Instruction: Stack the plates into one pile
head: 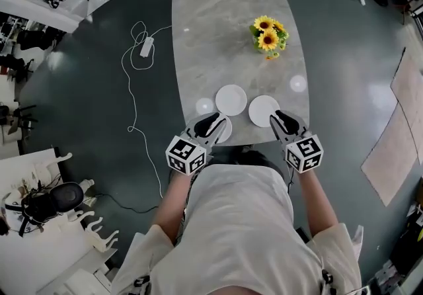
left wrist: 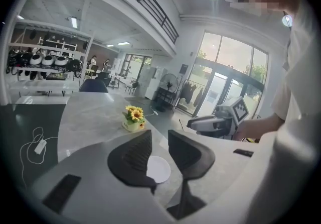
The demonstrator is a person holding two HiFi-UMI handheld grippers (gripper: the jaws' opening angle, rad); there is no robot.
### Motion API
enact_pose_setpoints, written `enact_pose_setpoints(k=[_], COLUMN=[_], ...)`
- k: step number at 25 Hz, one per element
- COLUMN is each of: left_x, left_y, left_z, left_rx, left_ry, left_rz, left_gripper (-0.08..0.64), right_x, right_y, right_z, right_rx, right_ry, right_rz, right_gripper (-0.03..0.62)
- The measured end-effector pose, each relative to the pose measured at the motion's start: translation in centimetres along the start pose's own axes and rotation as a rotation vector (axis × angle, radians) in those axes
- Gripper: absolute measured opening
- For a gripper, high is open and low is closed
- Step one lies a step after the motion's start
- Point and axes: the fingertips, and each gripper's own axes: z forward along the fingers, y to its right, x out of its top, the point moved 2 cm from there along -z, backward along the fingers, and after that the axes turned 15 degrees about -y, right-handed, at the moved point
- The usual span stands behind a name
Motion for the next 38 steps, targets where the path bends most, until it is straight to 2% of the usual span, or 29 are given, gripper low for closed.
enact_pose_setpoints(k=[8,18,26,38], left_x=[-1.4,-3.9,-8.5,-15.2], left_y=[-0.9,-2.7,-3.9,-4.0], left_z=[5.3,11.3,16.8,23.2], left_rx=[-0.067,-0.186,-0.197,-0.174], left_ry=[-0.139,-0.287,-0.418,-0.597], left_rz=[0.021,0.054,0.012,-0.058], left_gripper=[0.107,0.108,0.107,0.109], right_x=[-2.5,-5.5,-9.2,-16.2], right_y=[2.7,4.7,6.9,10.0], right_z=[1.4,3.0,4.6,9.0], right_rx=[-0.026,-0.125,-0.171,-0.191], right_ry=[-0.046,-0.105,-0.149,-0.257], right_rz=[0.086,0.201,0.28,0.342], right_gripper=[0.107,0.107,0.106,0.106])
